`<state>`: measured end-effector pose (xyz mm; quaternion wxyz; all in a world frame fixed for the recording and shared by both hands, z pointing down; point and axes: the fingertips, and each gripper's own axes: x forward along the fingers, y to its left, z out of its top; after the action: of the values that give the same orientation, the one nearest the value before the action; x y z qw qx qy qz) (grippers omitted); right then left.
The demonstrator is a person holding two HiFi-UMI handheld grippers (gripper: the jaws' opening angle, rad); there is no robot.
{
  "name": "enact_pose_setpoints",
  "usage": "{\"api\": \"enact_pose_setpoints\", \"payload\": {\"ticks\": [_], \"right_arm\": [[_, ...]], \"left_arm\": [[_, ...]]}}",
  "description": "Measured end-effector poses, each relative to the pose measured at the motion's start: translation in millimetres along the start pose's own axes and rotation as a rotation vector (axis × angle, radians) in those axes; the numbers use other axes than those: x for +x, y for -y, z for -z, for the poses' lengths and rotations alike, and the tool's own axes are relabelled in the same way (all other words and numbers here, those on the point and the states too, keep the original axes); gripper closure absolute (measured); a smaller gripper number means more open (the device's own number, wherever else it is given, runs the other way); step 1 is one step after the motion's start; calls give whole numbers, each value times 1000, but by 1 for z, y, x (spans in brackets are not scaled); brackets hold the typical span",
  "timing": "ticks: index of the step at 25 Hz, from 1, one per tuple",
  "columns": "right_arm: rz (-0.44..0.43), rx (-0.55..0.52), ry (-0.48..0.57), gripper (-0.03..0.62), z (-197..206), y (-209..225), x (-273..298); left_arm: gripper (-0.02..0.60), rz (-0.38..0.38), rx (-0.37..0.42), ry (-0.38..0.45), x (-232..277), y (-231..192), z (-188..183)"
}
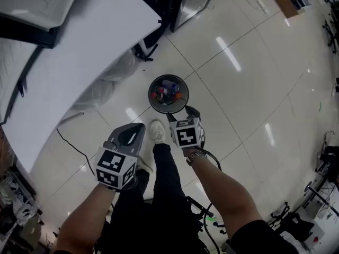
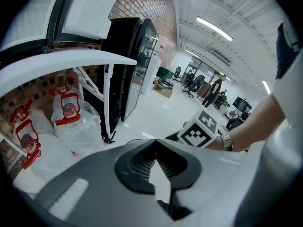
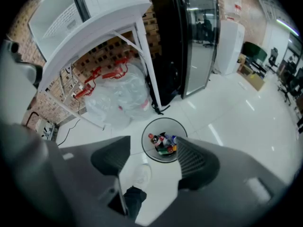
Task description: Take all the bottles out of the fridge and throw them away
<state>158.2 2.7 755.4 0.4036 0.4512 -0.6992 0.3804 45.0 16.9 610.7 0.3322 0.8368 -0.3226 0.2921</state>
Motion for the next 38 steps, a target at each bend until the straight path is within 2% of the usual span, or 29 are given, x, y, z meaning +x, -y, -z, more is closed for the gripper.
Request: {"api": "enact_pose_setpoints", "payload": {"ticks": [5, 13, 20, 25, 31, 36, 38], "right_arm": [[-15, -16, 17, 296, -9, -12, -9], [-68, -59, 88, 315, -44, -44, -50], [-149, -160, 188, 335, -96, -90, -112], [-206, -279, 278, 335, -138, -144, -164], [-247, -412, 418, 350, -195, -224, -217], [-294, -520, 503, 350, -215, -298, -262], [-306, -557, 536, 368, -223, -323, -279]], "left_arm": [[578, -14, -1, 21, -10, -4, -9], [578, -59, -19, 64, -42, -4, -21], [577, -152, -44, 173, -99, -4, -54], [578, -224, -65, 275, -160, -10, -72], [577, -328, -90, 419, -246, -38, -83], [577, -420, -126, 536, -326, -59, -78], [578, -453, -132, 582, -356, -66, -78]]}}
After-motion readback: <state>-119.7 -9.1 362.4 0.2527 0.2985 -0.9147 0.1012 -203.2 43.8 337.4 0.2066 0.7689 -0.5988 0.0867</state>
